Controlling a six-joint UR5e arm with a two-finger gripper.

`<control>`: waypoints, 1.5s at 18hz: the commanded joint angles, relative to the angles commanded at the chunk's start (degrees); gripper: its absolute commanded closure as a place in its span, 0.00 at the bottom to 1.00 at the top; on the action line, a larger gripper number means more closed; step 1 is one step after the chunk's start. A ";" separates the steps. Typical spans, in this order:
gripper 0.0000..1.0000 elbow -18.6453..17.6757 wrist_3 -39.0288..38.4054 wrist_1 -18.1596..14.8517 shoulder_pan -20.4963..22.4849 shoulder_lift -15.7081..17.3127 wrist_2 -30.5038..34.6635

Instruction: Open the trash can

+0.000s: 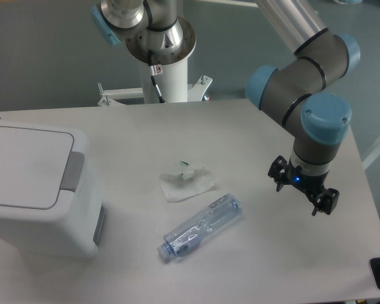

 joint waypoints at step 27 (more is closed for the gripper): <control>0.00 -2.29 -47.62 4.75 -14.67 13.62 -28.65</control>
